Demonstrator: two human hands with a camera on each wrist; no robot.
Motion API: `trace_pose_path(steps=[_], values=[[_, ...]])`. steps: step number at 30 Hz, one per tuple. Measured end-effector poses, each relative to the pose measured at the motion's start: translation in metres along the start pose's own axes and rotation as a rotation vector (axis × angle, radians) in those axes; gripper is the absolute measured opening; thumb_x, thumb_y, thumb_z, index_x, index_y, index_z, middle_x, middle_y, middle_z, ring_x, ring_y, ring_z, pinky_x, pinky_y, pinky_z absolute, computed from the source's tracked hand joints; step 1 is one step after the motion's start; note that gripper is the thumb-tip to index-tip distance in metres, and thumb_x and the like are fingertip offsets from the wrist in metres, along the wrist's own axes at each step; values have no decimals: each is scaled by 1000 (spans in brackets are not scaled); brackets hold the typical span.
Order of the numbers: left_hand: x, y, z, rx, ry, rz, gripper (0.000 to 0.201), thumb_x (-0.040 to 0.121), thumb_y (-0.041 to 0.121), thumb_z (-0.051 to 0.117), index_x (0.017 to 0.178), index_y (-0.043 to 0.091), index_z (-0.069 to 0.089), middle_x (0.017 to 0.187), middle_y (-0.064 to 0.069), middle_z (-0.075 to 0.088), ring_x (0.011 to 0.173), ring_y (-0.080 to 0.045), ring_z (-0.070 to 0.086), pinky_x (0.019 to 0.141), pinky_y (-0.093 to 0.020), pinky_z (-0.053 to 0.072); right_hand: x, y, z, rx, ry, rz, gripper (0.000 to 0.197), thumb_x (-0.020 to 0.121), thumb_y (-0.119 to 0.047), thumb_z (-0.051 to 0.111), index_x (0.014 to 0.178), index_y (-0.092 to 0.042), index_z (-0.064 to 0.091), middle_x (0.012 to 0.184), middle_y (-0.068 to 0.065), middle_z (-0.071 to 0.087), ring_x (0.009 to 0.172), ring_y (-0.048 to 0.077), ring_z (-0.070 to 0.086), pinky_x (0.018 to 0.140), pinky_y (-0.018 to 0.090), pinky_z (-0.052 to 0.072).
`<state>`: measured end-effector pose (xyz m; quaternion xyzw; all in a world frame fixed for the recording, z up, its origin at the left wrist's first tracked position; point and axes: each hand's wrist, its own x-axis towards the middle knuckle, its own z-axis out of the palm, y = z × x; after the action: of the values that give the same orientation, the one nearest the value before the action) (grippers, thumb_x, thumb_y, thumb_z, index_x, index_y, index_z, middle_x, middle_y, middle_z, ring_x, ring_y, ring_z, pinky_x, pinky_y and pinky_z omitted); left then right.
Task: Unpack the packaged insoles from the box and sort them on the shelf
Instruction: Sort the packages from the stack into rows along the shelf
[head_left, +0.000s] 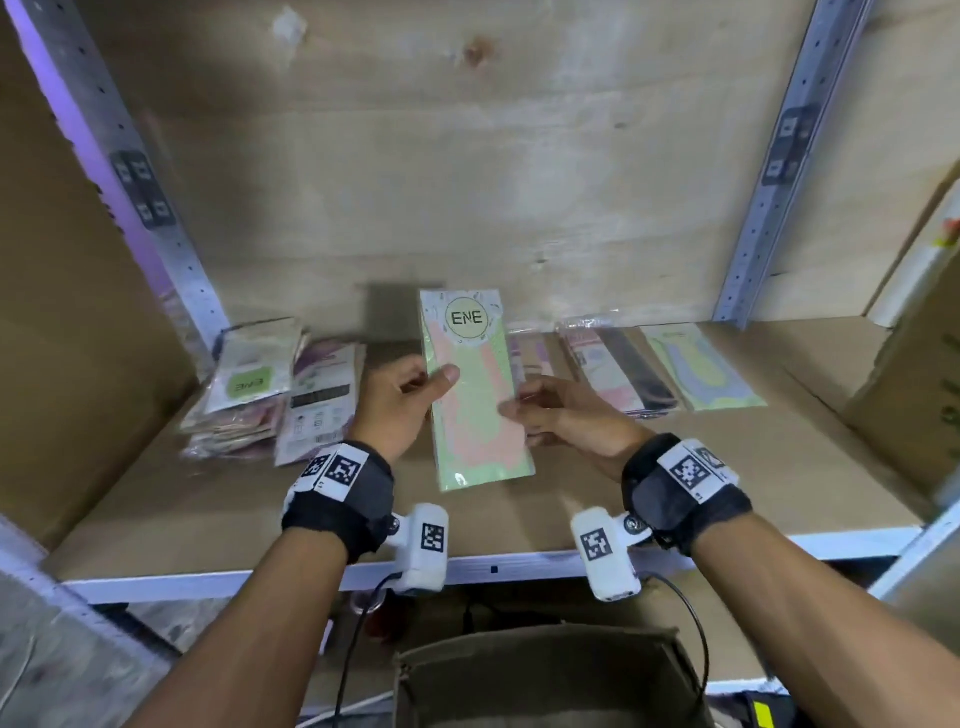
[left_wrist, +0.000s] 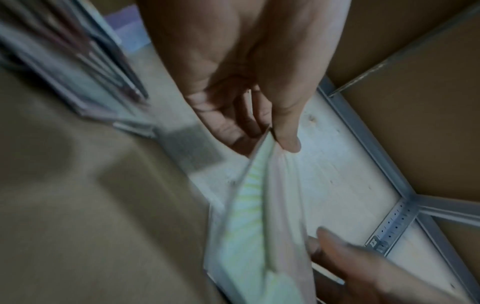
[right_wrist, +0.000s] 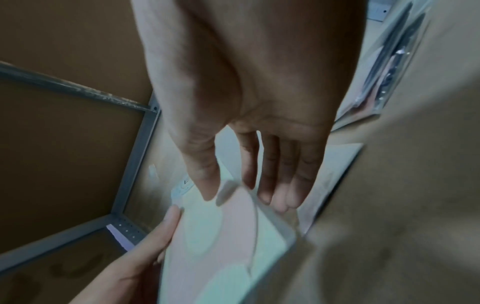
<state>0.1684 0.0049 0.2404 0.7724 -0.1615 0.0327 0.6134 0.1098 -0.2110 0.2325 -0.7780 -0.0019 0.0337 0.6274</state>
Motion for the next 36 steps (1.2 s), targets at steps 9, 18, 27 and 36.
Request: trace_pose_path(steps=[9,18,27,36], values=[[9,-12,14,-176,11,-260,36,90,21,73,124,13,63,117,-5,74,110,-22,69,83,-34,56,2,13,-23,-45,-61,-1,23,93,-10,64,115,-5,66,111,9,70,98,17,64,95,25,45],[25,-32,2,-61,115,-323,30,85,42,71,100,16,73,106,-2,76,104,-24,66,87,-38,47,-2,22,-40,-294,-107,87,31,88,-23,69,119,-22,66,113,-4,71,109,15,63,100,30,41],[21,-26,15,113,57,-285,59,96,56,52,100,1,72,97,-17,76,95,-35,72,89,-47,54,-23,17,-54,-368,-147,85,33,89,-27,69,122,-20,65,123,-2,66,117,16,58,106,31,40],[14,-22,19,122,11,-325,58,91,66,52,95,14,76,97,-8,77,96,-30,72,91,-41,55,-25,23,-63,-341,-90,35,16,85,-23,73,100,-29,71,108,4,73,100,14,64,103,39,44]])
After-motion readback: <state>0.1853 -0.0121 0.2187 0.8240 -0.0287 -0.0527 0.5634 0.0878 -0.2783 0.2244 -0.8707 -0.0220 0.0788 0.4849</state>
